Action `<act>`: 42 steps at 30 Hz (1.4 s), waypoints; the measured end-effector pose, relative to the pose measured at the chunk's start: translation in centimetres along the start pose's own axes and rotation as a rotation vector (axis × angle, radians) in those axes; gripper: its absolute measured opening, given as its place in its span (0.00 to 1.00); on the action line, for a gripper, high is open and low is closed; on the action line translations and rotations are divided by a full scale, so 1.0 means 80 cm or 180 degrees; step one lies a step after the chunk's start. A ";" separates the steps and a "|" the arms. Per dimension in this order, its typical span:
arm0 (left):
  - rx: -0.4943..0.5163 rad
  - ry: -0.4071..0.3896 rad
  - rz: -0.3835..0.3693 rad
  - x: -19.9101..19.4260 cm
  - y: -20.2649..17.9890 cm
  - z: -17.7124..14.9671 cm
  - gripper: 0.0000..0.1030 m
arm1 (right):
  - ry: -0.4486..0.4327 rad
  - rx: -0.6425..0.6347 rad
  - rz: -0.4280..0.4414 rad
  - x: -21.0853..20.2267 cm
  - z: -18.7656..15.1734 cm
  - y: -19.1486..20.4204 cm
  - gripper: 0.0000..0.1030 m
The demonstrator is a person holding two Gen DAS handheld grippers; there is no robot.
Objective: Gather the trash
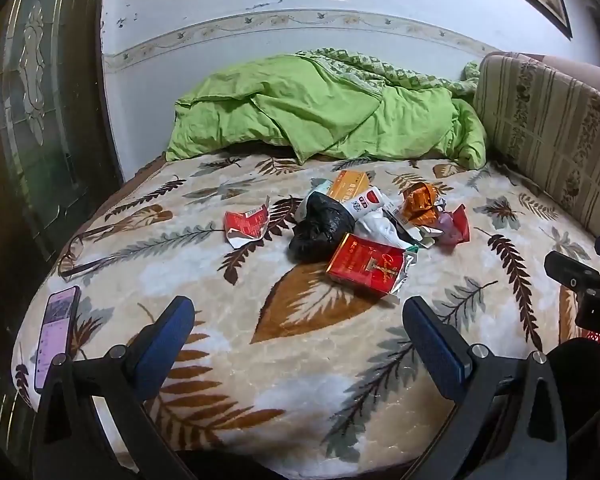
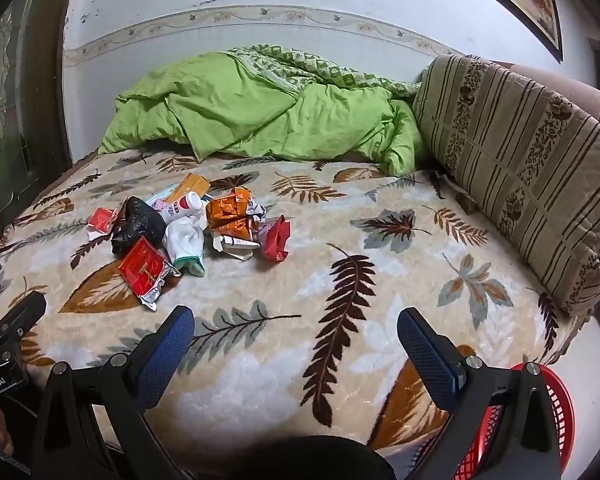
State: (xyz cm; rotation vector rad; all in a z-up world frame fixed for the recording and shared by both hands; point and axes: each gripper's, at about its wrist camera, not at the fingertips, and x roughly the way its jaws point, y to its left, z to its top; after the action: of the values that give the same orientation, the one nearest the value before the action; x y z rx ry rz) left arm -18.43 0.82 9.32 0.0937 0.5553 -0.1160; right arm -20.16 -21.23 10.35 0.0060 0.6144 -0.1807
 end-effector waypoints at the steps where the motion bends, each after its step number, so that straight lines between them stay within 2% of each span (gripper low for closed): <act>1: -0.0008 0.0000 -0.0003 0.000 0.001 0.000 1.00 | 0.0003 -0.0002 0.0002 0.001 0.000 0.000 0.99; 42: -0.0006 -0.0002 0.0006 -0.001 0.000 0.001 1.00 | -0.0003 -0.0002 0.0005 0.000 0.000 0.000 0.99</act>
State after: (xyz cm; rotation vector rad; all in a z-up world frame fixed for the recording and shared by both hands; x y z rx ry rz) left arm -18.44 0.81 9.39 0.0925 0.5547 -0.1136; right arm -20.12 -21.23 10.37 0.0059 0.6135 -0.1789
